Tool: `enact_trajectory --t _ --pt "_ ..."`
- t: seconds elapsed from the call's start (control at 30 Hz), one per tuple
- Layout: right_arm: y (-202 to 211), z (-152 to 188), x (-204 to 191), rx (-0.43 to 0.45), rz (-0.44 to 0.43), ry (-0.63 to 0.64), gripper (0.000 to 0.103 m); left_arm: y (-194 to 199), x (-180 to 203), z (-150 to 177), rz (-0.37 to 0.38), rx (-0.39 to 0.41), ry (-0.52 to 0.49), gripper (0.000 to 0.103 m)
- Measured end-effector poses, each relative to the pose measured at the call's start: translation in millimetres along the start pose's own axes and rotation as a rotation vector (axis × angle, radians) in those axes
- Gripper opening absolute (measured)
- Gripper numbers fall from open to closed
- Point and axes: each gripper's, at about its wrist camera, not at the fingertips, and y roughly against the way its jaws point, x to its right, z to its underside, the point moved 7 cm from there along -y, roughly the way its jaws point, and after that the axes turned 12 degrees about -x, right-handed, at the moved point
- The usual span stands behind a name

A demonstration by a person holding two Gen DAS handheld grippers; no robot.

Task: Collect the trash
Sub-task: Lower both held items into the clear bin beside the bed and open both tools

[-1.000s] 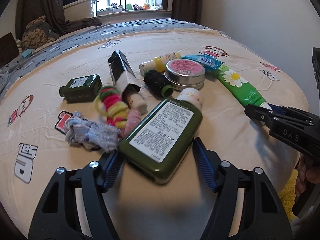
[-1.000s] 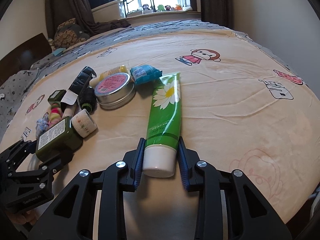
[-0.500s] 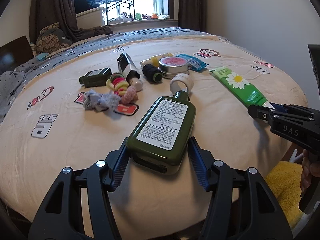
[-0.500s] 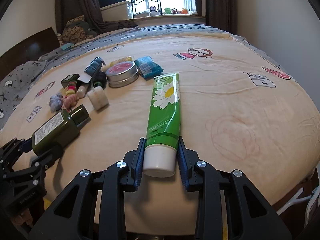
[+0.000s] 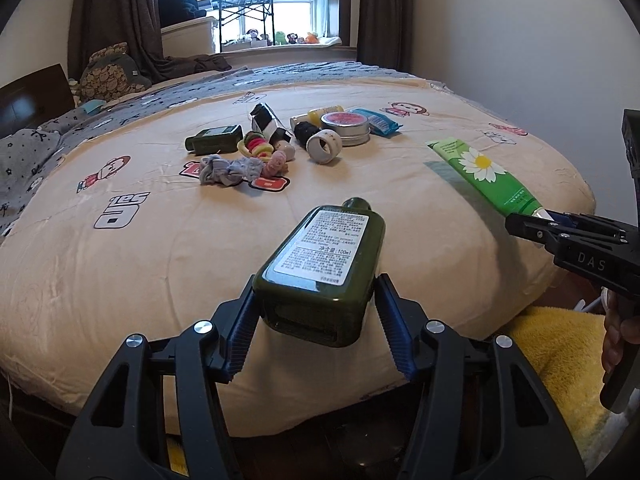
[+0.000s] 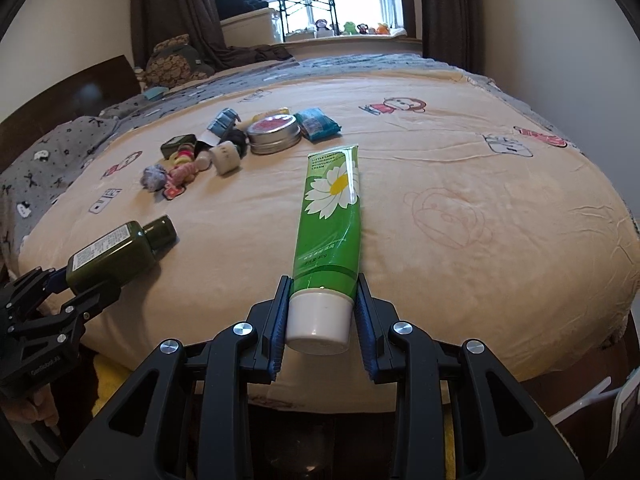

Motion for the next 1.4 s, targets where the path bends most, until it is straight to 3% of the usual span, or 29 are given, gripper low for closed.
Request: enact_trajectory --t 0.27,0.6,1.03,1.4 --pt "35 22 1 0.037 -0.012 0.03 0.031 23 8 19 0.021 -0.001 -0.024 0.053" --pt "41 64 13 -0.024 0.003 0.039 0.031 25 48 60 0.095 -0.08 -0.105 0.051" --pt "-8 108 -8 -0.191 -0.039 0.081 0.031 -34 60 111 0.109 -0.255 -0.106 0.051" --pt "-70 147 -29 -0.373 -0.105 0.088 0.031 -77 52 148 0.178 -0.443 -0.074 0.051"
